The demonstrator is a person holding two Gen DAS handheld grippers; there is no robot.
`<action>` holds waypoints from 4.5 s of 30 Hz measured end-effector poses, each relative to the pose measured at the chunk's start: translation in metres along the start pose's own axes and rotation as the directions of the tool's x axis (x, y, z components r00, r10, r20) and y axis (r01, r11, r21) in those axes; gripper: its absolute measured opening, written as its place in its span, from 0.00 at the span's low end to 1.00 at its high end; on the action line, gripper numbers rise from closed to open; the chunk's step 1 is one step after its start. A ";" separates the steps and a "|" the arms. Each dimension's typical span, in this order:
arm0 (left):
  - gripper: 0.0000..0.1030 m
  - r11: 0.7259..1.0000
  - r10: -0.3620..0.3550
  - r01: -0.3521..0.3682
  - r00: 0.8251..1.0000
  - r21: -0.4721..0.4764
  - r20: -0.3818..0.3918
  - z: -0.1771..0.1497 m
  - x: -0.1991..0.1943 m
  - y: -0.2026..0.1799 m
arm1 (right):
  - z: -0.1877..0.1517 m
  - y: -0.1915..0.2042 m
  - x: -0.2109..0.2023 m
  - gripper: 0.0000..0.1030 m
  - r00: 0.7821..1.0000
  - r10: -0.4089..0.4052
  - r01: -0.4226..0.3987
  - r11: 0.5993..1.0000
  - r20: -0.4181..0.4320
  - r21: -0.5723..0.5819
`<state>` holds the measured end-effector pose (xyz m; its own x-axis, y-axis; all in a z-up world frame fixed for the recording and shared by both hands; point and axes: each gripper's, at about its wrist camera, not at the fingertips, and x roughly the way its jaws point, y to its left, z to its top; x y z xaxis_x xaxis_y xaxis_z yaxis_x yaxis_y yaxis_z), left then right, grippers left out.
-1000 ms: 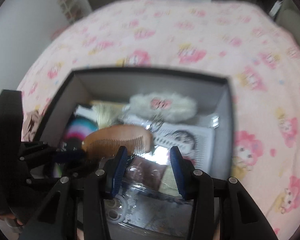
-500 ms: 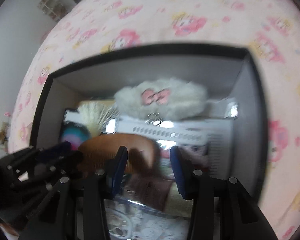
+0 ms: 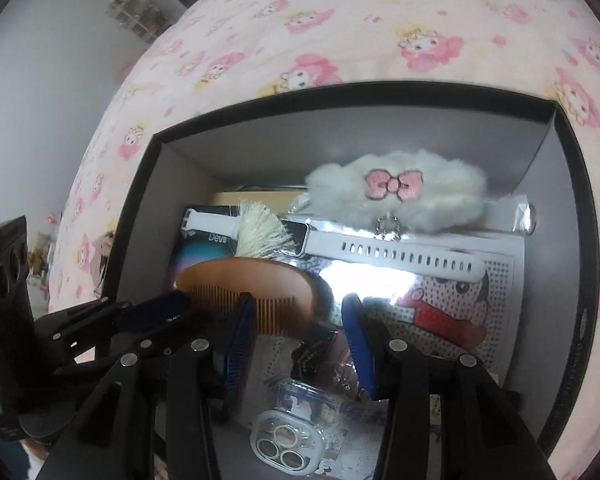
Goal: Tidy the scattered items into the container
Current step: 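Open the left gripper to release the comb and withdraw, then move the left gripper to the beige cloth on the bedspread, then close the left gripper on the beige cloth and lift it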
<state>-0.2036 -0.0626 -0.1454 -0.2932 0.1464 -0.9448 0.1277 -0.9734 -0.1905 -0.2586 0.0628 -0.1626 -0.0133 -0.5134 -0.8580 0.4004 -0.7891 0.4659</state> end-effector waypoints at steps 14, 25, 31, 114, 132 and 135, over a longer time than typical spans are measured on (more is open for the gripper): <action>0.26 0.999 0.010 -0.008 0.998 -0.033 0.068 0.011 -0.006 0.015 | 0.001 0.014 -0.014 0.41 0.994 -0.050 0.053 0.998 0.100 -0.022; 0.17 0.993 0.092 -0.087 0.994 -0.084 0.055 0.029 0.008 0.021 | 0.000 0.020 0.014 0.40 0.999 -0.043 0.042 0.999 -0.011 -0.017; 0.23 0.997 0.044 -0.040 0.997 -0.067 0.069 0.020 0.000 0.022 | 0.000 0.019 -0.004 0.40 0.998 -0.055 0.055 0.998 0.042 0.003; 0.41 0.908 -0.062 0.183 0.948 -0.377 0.311 -0.157 -0.108 0.291 | -0.077 0.282 0.088 0.49 0.992 -0.108 0.122 0.933 0.062 -0.338; 0.37 0.822 -0.172 0.287 0.949 -0.492 0.265 -0.131 -0.027 0.351 | -0.029 0.272 0.199 0.51 0.977 -0.089 0.029 0.955 -0.192 -0.295; 0.03 0.832 -0.203 0.294 0.951 -0.470 0.235 -0.125 -0.023 0.345 | -0.028 0.272 0.201 0.51 0.977 -0.073 0.011 0.956 -0.203 -0.293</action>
<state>-0.0343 -0.3795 -0.2225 -0.5270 0.2951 -0.7970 0.4656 -0.6842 -0.5612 -0.1265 -0.2453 -0.2145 0.1434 -0.3752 -0.9158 0.6515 -0.6608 0.3727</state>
